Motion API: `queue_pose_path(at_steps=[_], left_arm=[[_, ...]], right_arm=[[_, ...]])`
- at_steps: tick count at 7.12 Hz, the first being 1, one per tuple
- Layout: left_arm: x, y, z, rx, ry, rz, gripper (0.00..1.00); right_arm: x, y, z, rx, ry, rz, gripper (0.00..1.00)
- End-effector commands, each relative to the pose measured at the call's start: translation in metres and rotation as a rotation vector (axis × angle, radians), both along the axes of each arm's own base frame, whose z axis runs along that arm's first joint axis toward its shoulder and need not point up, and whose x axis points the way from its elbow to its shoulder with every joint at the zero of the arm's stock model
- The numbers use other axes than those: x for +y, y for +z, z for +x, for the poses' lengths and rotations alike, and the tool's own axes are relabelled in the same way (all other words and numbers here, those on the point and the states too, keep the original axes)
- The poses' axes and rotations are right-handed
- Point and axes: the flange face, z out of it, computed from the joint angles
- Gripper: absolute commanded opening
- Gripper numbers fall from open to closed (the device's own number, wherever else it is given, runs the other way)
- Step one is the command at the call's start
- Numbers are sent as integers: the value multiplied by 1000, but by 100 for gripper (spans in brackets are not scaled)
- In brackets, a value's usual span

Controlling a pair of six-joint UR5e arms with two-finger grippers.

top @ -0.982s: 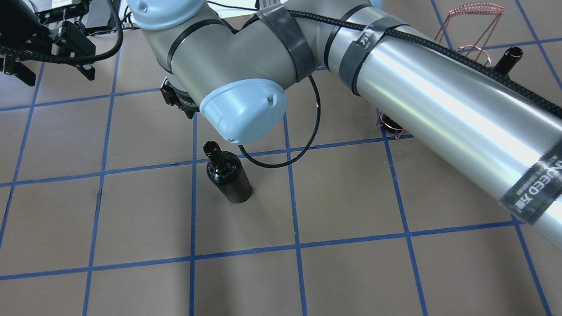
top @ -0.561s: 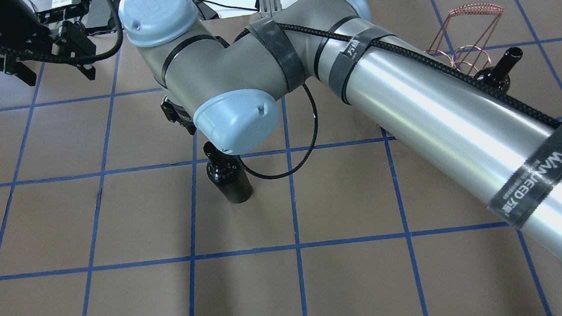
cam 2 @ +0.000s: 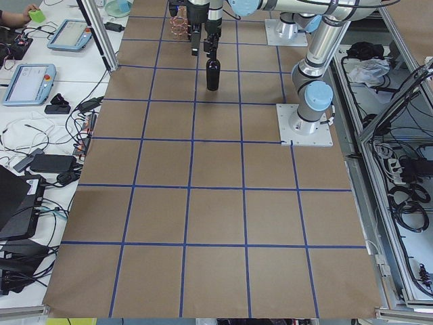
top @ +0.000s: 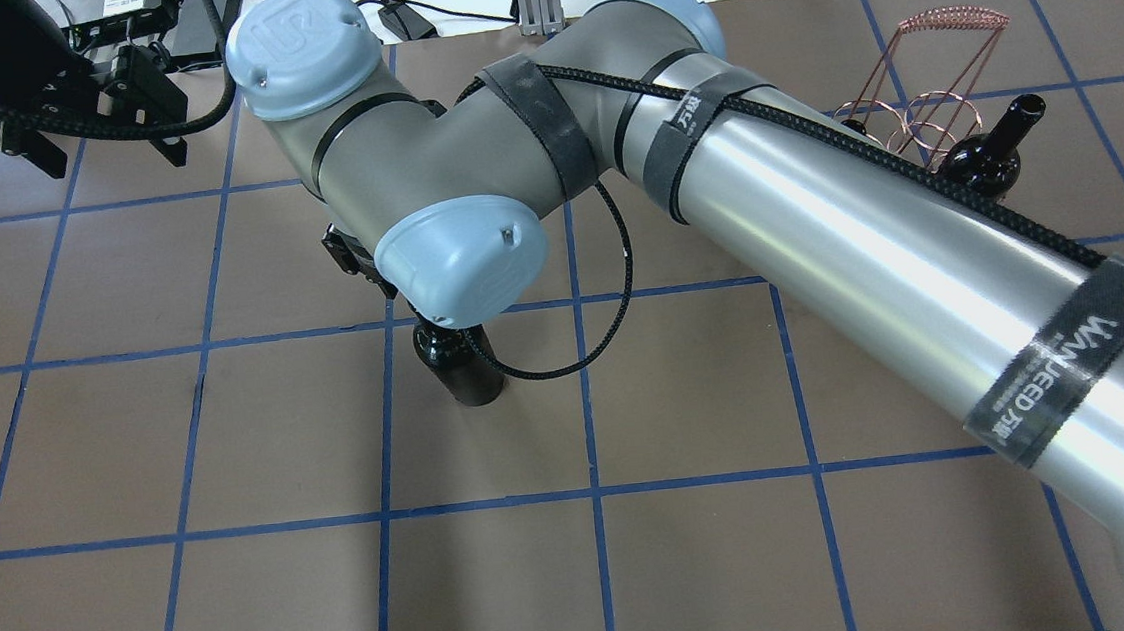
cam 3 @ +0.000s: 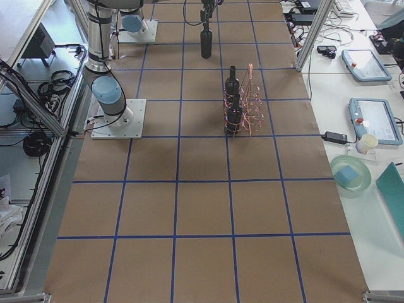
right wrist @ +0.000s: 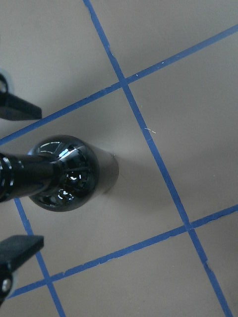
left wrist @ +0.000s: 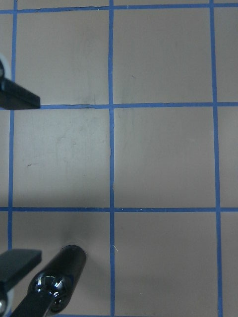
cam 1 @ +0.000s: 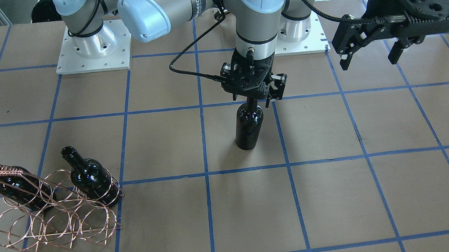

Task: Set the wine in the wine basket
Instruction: 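Lower the right gripper and close it on the bottle's neck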

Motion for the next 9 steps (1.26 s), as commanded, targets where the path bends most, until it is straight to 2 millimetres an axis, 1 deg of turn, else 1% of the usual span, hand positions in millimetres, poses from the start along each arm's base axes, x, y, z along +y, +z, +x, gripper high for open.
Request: queue_pose_path(at_steps=[1,2,3,4,5,6,7,8,9], left_arm=[[1,0,0,3,0,1,100],[1,0,0,3,0,1,100],[1,0,0,3,0,1,100],[0,0,-2,17,-2,0,100],[0,0,-2,24,-3,-1,100],[0,0,-2,24,-3,-1,100],[0,0,-2,21,-2,-1,100],[0,0,-2,20,-2,-1,100],[0,0,-2,23,-3,-1,100]], right_arm=[[1,-2,1,-10,-1,11,53],[0,-5,2,-8,2,16,48],[0,-8,3,-6,4,21,40],[0,-8,3,-6,11,21,28],[0,-8,3,-6,14,21,22],[0,-7,2,-6,14,18,22],[1,-1,0,-9,11,12,22],[1,12,-5,-18,10,-4,17],[-5,22,-19,-11,43,-18,17]])
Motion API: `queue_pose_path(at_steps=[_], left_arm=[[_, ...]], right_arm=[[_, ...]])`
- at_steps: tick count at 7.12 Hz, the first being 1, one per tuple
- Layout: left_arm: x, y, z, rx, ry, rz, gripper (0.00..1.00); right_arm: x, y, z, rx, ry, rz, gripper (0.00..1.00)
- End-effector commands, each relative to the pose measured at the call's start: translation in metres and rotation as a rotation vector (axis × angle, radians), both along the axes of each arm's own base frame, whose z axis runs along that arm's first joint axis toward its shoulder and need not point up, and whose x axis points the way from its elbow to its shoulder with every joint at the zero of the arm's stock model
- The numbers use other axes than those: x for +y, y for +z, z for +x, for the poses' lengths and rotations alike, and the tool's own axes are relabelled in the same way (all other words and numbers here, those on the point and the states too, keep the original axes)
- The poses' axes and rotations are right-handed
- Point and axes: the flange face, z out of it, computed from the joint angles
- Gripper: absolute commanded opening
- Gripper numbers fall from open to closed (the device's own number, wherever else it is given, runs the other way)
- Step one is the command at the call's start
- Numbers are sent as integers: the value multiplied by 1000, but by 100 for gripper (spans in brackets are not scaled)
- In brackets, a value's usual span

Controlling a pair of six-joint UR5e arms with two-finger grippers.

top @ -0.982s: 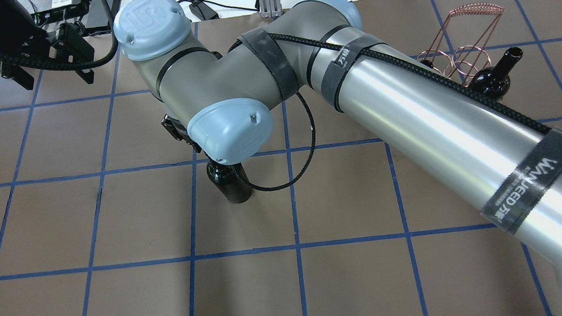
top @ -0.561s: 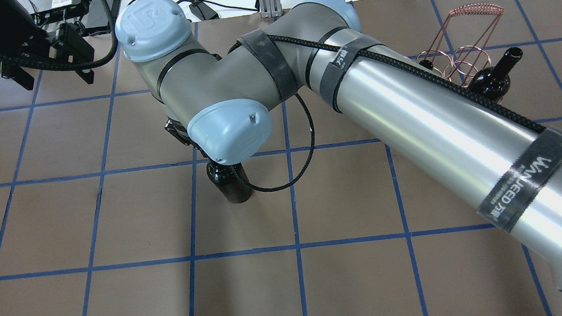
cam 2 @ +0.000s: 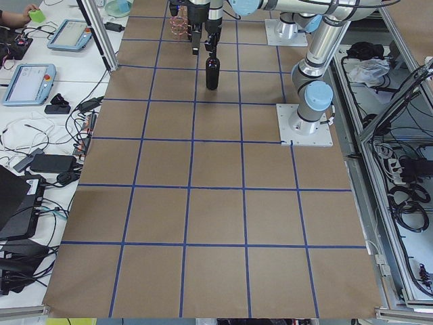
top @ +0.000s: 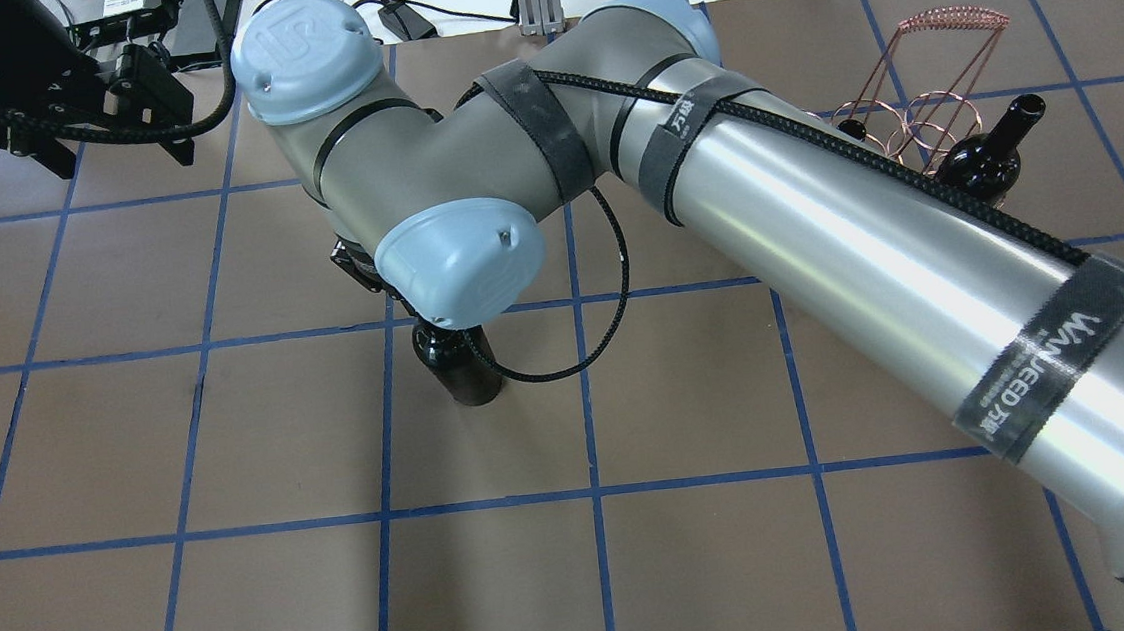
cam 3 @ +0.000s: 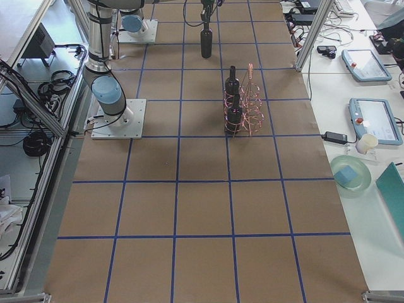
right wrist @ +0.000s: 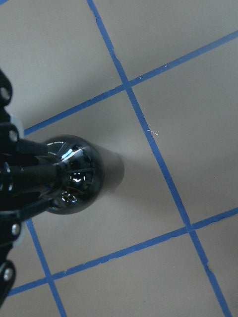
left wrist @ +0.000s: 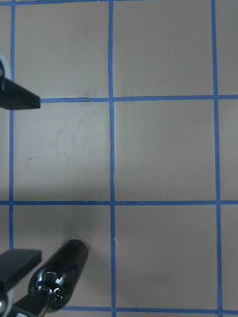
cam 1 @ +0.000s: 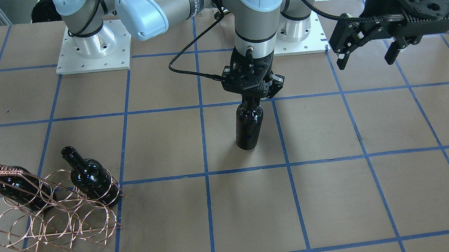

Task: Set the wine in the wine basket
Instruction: 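Lift the bottle with the right gripper and carry it toward the wire rack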

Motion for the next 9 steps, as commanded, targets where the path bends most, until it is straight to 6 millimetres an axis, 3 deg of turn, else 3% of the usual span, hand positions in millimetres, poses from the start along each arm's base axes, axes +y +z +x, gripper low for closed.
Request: queue_pose_path(at_steps=[1,2,5,9], left_arm=[[0,0,0,2,0,0,100],[0,0,0,3,0,0,100],[0,0,0,-1,0,0,100],[3,0,-1,0,-1,14,100]], right_arm=[[-7,29,-36,16,33,0,17],[-10,47,-69,25,64,27,17],[8,62,-189,55,256,91,16],[2,99,-385,136,535,206,12]])
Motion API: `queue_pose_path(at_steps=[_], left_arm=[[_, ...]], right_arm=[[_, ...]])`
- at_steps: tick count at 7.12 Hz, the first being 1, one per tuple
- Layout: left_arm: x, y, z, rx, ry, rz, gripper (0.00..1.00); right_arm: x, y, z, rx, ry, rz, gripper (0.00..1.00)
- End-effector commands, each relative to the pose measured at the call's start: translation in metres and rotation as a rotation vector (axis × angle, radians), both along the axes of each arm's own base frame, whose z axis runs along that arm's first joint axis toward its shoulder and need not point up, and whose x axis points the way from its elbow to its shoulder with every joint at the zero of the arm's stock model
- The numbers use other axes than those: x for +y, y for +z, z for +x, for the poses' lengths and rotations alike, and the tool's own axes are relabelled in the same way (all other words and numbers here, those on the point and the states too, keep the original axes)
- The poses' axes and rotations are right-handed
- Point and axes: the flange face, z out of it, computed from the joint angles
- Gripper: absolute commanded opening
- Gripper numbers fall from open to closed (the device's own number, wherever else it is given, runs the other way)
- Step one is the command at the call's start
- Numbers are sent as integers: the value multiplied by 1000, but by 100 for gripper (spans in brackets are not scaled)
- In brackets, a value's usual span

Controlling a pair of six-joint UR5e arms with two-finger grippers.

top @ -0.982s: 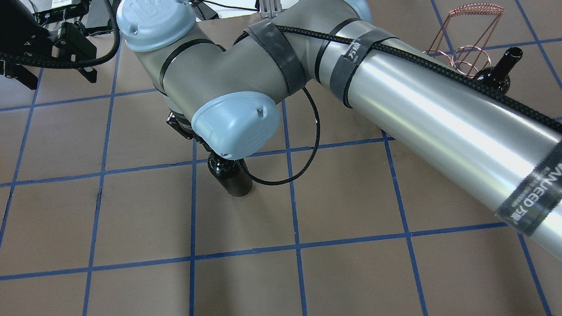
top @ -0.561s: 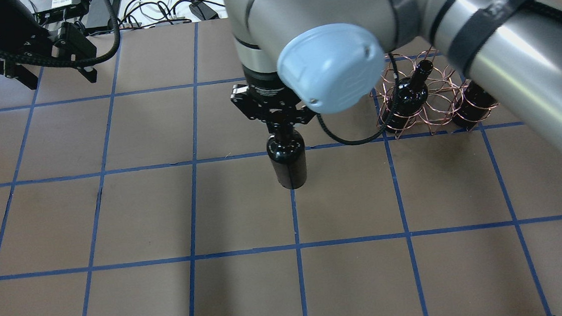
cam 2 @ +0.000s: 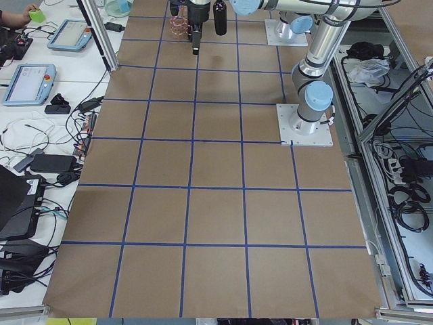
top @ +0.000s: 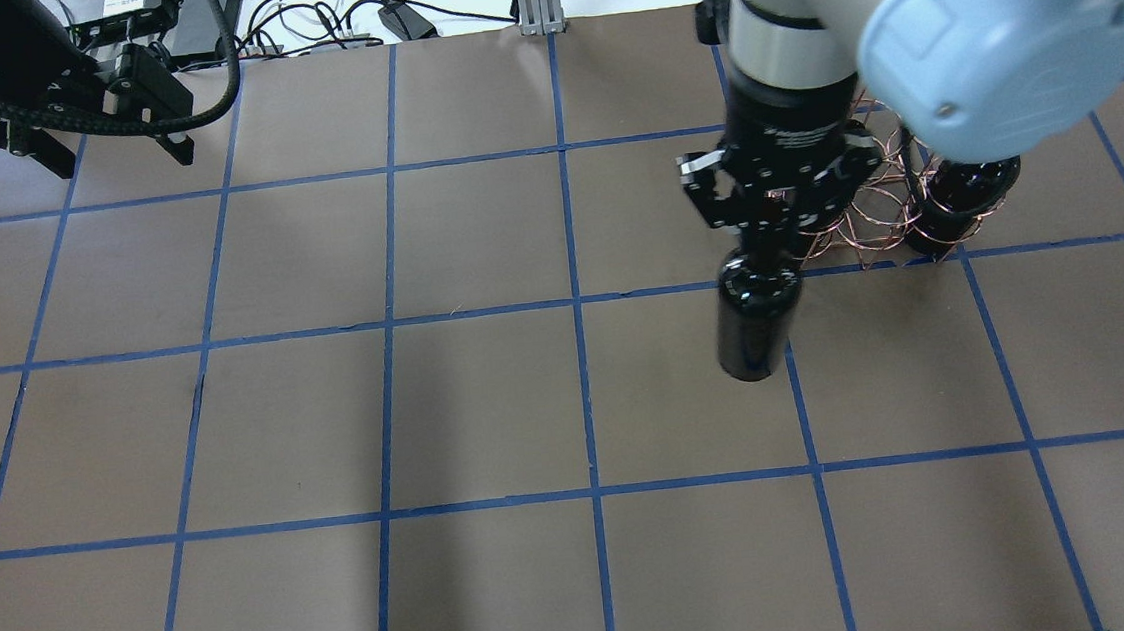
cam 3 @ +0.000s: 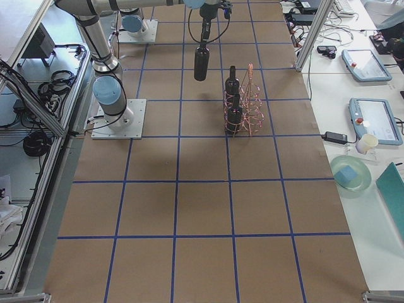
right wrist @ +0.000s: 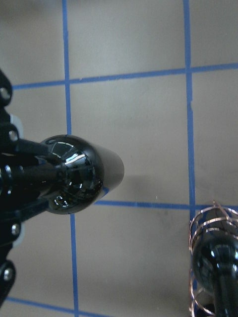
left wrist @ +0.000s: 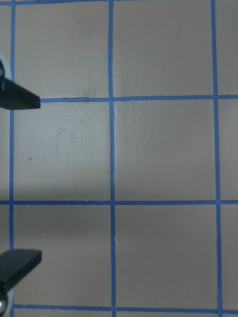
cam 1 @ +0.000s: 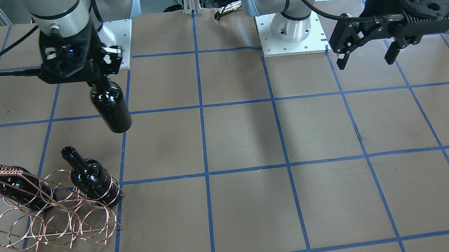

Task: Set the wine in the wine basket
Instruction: 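Tilt the bottle and slide it into the upper ring of the rack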

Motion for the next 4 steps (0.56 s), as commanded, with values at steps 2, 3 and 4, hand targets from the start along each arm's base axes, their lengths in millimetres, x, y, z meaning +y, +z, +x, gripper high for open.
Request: queue_pose_path(at_steps=[2,3,4], left_arm=[[7,-4,-8,6,0,48,100],[8,-6,-10,14,0,51,100],[8,-8,-16,37,31,49,100]], right_arm=[[-9,14,-130,8,124,33,13],[-12,28,-134,7,102,-19,13],[-20,45,-129,-33,27,-83,14]])
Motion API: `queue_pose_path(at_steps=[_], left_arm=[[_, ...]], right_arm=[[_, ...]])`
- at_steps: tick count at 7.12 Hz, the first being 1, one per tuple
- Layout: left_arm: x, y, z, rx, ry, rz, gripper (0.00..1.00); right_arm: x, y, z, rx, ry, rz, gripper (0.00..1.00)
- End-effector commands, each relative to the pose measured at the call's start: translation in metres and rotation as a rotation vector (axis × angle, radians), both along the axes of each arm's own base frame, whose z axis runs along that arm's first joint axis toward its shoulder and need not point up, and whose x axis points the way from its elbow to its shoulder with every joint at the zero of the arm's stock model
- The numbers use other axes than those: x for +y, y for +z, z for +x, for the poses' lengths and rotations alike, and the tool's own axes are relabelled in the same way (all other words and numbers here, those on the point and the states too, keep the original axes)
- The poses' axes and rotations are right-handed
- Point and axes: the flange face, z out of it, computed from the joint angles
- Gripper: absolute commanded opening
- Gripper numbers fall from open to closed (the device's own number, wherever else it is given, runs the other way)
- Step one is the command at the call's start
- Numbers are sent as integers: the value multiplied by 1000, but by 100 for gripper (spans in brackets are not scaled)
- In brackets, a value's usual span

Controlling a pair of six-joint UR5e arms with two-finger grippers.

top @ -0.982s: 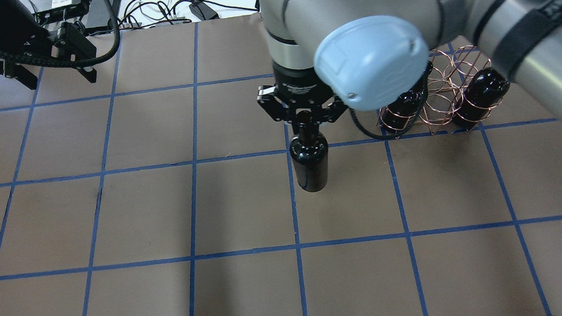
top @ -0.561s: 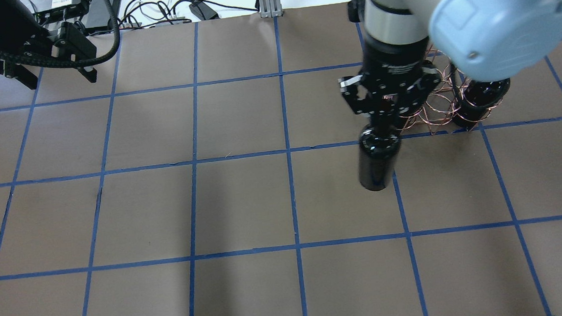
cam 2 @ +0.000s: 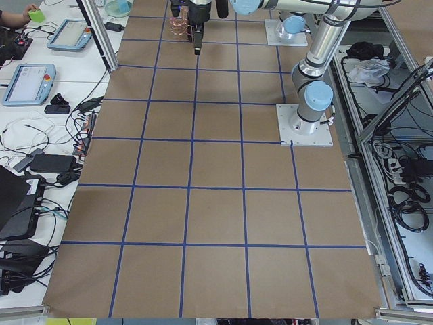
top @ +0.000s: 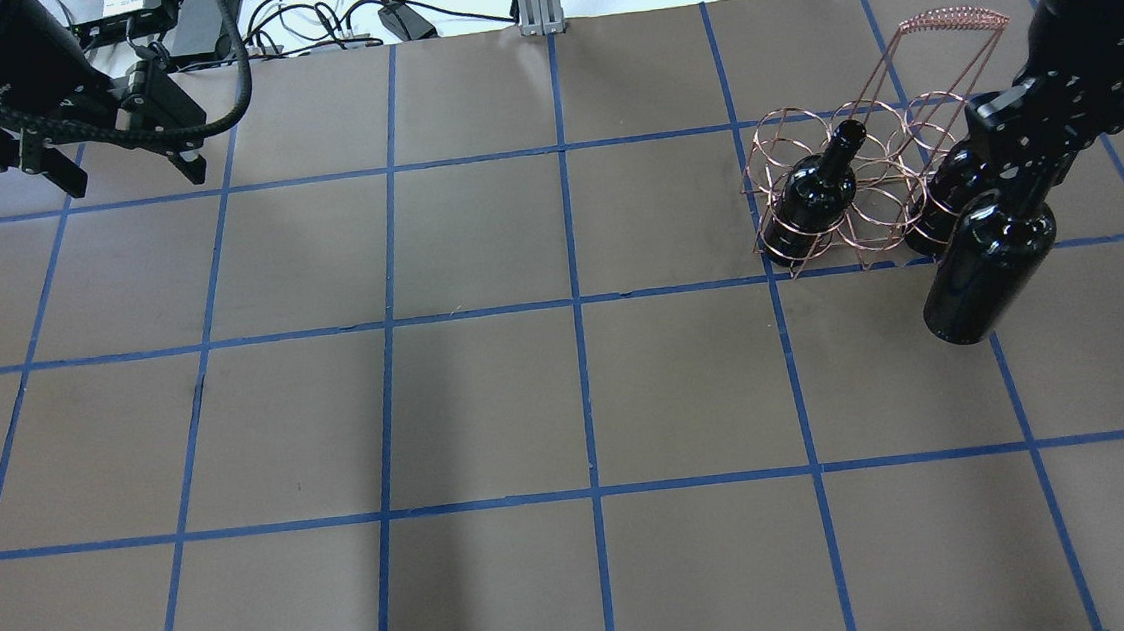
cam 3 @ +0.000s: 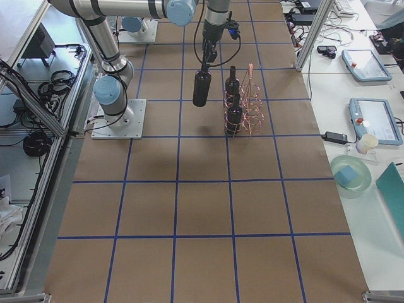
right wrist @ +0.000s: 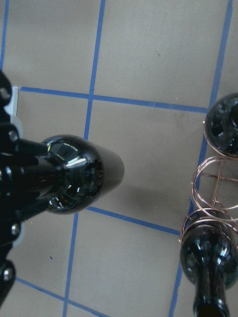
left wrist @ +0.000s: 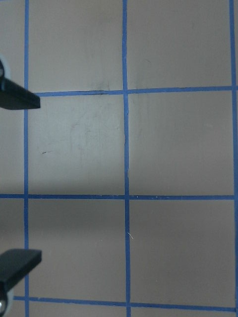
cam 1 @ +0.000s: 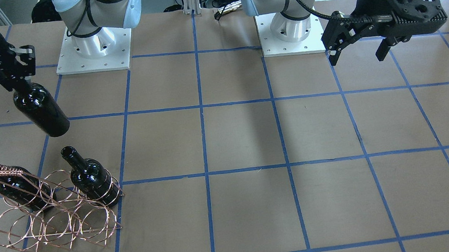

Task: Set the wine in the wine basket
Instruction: 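Tilt the bottle and slide it into the upper ring of the rack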

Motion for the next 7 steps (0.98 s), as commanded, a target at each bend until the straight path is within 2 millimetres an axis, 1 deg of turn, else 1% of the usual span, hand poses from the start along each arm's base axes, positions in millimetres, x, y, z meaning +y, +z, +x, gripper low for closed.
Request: queue_pose_path(at_steps=[1,2,3,4,5,7], left_arm=[[5,-3,-13,48,47,8,100],[11,-6,-18,49,41,12,100],[19,-13,-24,46,40,19,100],[24,-18,-26,41,40,18,100],[25,-17,-27,40,42,13,100],[25,-17,-29,44,48,13,100]], right_arm=[[-19,27,-5,-43,-64,-90,14],[-37,26,-9,-35,-53,-133,14],[-55,19,-12,-30,-8,-167,14],[-64,17,-14,-28,-5,-195,14],[-71,9,-11,-71,-12,-198,14],[-86,-2,-13,-82,0,-222,14]])
